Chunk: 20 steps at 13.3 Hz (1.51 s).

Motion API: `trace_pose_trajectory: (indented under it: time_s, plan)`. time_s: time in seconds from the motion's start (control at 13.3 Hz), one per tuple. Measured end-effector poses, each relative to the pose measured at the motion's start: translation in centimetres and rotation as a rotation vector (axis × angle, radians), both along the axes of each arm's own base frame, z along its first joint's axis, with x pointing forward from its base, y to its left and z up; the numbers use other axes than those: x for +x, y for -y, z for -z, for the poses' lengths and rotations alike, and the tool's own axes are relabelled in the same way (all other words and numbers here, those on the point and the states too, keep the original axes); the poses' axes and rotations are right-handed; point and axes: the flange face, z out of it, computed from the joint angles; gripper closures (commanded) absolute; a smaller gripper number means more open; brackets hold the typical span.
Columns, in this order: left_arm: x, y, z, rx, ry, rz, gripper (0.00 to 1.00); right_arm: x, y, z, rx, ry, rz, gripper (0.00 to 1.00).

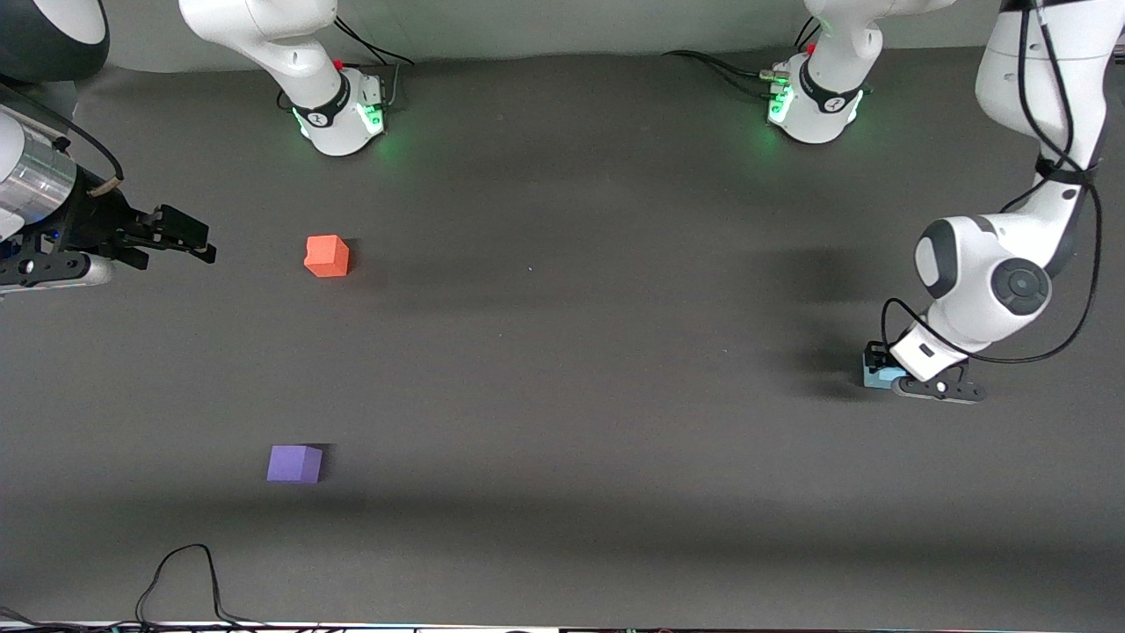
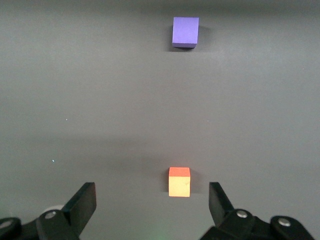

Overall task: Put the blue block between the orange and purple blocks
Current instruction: 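Close the left gripper on the light blue cube and lift it, then carry the light blue cube with the left gripper toward the table middle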

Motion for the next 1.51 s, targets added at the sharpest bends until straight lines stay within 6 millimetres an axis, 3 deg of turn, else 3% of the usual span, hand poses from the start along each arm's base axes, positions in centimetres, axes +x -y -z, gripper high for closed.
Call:
trace_pose_trajectory:
  time_s: [0.15,0.3,0.45,0.6,0.68,0.98,1.13,1.2,1.35,1.51]
  plan:
    - [1.6,-0.2,-5.6,-0.001,-0.067,-0.007,0.69,0.0,0.0,0.0,0.000,-0.001,0.000,0.00]
    - [2.5,-0.2,-12.9,-0.001,-0.131,-0.029,0.69,0.0,0.0,0.1,0.000,-0.001,0.000,0.00]
    - [2.5,1.2,-19.9,0.000,-0.191,-0.068,0.69,0.0,0.0,0.1,0.000,-0.002,0.000,0.00]
    - [2.4,5.9,-24.8,0.005,-0.213,-0.111,0.69,0.1,0.0,0.2,0.000,-0.004,0.000,0.00]
    - [2.2,10.1,-26.1,0.006,-0.207,-0.141,0.69,0.1,0.0,0.3,-0.001,-0.005,-0.001,0.00]
    - [-1.7,32.1,-25.9,-0.018,-0.178,-0.246,0.69,0.1,-0.1,0.3,-0.001,-0.006,-0.002,0.00]
    - [-3.9,42.5,-24.2,-0.057,-0.141,-0.272,0.69,0.1,-0.1,0.4,-0.001,-0.007,-0.002,0.00]
    - [-5.3,47.0,-22.3,-0.065,-0.121,-0.274,0.69,0.1,-0.1,0.4,-0.001,-0.008,-0.002,0.00]
    - [-8.6,55.0,-16.7,-0.048,-0.041,-0.267,0.69,0.2,-0.1,0.6,-0.001,-0.011,-0.002,0.00]
    - [-12.1,60.4,-9.9,-0.022,0.031,-0.251,0.69,0.2,-0.1,0.7,-0.001,-0.013,-0.002,0.00]
